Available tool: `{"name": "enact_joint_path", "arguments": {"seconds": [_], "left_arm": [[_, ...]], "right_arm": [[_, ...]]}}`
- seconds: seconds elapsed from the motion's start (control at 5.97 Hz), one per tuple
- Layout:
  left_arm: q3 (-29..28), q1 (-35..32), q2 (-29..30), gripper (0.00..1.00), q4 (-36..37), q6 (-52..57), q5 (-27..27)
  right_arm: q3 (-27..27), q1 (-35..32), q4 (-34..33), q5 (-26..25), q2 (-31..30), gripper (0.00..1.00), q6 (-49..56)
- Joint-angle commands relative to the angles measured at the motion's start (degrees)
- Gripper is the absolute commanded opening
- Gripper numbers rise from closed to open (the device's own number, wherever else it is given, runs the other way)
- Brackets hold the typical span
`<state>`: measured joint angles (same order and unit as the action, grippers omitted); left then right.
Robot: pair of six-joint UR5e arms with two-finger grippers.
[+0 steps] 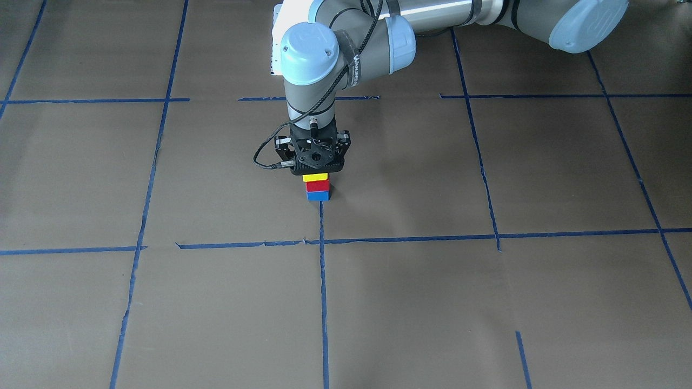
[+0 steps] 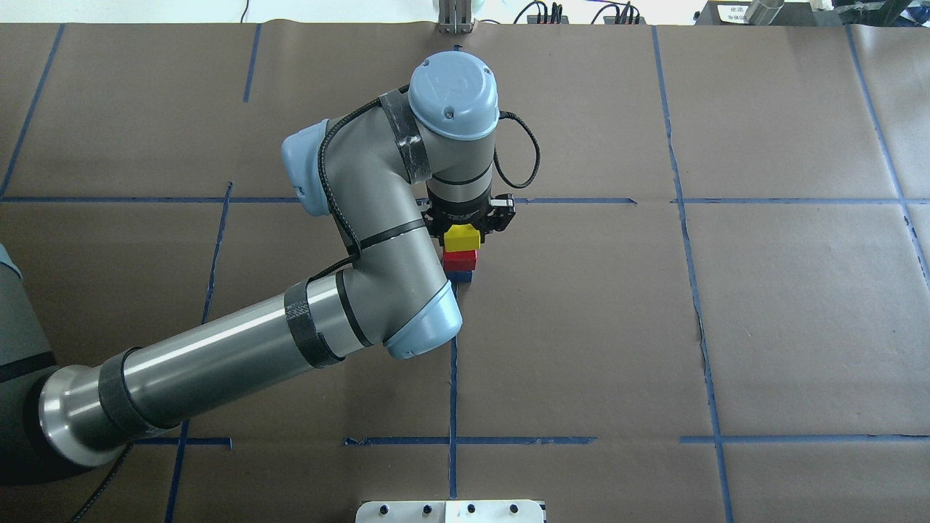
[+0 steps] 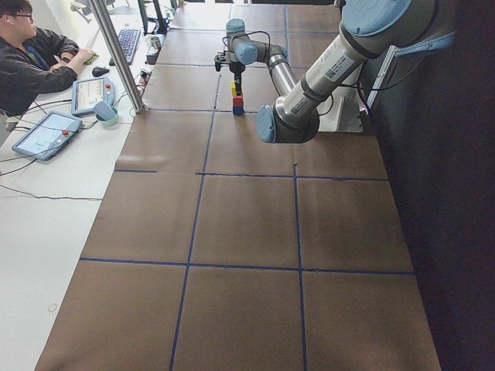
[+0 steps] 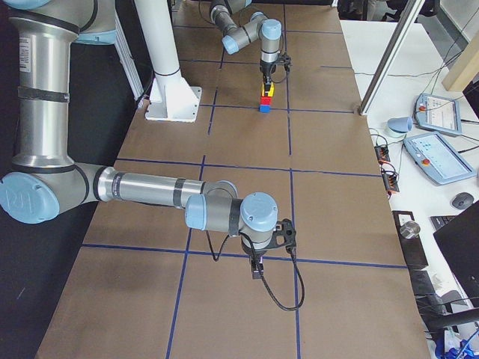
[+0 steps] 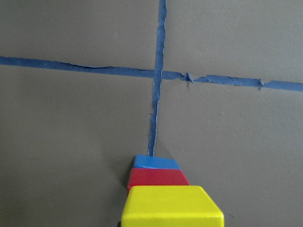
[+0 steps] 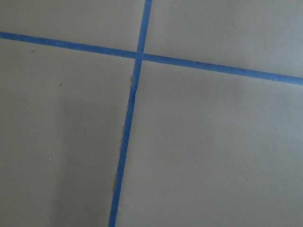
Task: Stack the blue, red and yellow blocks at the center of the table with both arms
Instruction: 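Open the left gripper to release the yellow cube on top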
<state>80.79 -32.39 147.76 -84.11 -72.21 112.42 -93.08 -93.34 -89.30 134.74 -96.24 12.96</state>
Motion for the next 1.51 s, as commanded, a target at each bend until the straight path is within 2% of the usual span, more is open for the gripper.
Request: {"name": "enact_joint_path", "arguments": {"seconds": [0.0, 0.34, 0.5, 0.67, 0.84, 1.34], "left_arm": [[0.1, 0.0, -0.3, 0.23, 0.0, 0.0, 0.0], [0.1, 0.0, -0.7, 0.24, -0.1, 0.0, 0.0], [0.2, 0.0, -0.9, 0.31, -0.1, 0.0, 0.0], [0.2, 0.0, -1.1, 0.48, -0.2, 0.0, 0.0], [0.6, 0.0, -1.0, 0.54, -0.2, 0.0, 0.0], [0.6, 0.1, -0.7, 0.55, -0.4, 0.0, 0.2]], "right_arm": [[0.0, 0.0, 0.0, 0.0, 0.0, 1.0, 0.0], [0.0, 0.0, 0.0, 0.0, 0.0, 1.0, 0.0], [0.0, 0.0, 0.0, 0.0, 0.0, 1.0, 0.1], [0.0, 0.0, 0.0, 0.0, 0.0, 1.0, 0.1], [0.0, 0.0, 0.0, 0.0, 0.0, 1.0, 0.1], [0.1, 0.0, 0.0, -0.1, -0.1, 1.0, 0.2]]}}
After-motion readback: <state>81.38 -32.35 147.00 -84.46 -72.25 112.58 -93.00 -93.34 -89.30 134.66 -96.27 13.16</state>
